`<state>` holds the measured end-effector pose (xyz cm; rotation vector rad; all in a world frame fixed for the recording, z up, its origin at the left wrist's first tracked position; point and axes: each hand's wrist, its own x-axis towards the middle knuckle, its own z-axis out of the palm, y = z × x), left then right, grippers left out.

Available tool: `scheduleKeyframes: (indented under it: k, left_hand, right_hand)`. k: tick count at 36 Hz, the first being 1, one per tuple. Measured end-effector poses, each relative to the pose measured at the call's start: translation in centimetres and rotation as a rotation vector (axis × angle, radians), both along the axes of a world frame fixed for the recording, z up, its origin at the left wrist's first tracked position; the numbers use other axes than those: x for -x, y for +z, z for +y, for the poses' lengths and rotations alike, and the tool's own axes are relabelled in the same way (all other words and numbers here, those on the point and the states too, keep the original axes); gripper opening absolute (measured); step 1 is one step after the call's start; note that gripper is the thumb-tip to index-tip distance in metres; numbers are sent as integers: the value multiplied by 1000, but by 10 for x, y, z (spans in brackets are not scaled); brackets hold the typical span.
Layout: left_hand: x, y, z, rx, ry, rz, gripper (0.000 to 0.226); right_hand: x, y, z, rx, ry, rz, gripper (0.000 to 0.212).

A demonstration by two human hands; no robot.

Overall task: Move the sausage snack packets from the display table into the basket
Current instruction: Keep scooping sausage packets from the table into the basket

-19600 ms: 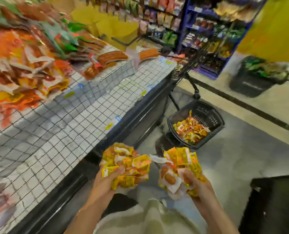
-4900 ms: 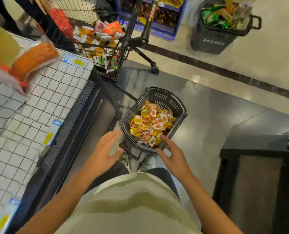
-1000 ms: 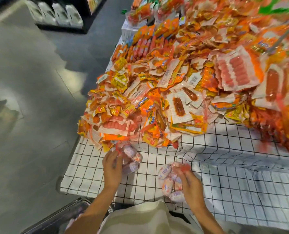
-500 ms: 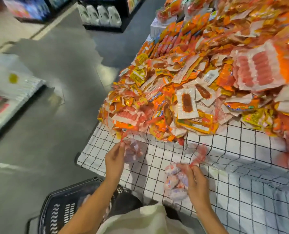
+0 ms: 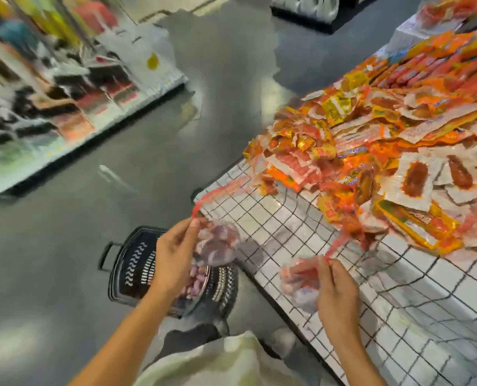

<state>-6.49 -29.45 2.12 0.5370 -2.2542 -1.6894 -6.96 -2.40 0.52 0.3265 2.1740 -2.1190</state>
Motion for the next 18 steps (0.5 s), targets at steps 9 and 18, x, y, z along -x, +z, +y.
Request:
scheduleKeyframes:
  k: [9, 18]
  left_hand:
    - [-73, -17, -74, -31, 199, -15, 24]
    - [-150, -67, -179, -281, 538, -37, 27]
  right_hand:
    - [0, 25, -86, 71, 263, 14, 33]
    - [-20, 16, -221, -84, 483, -75, 33]
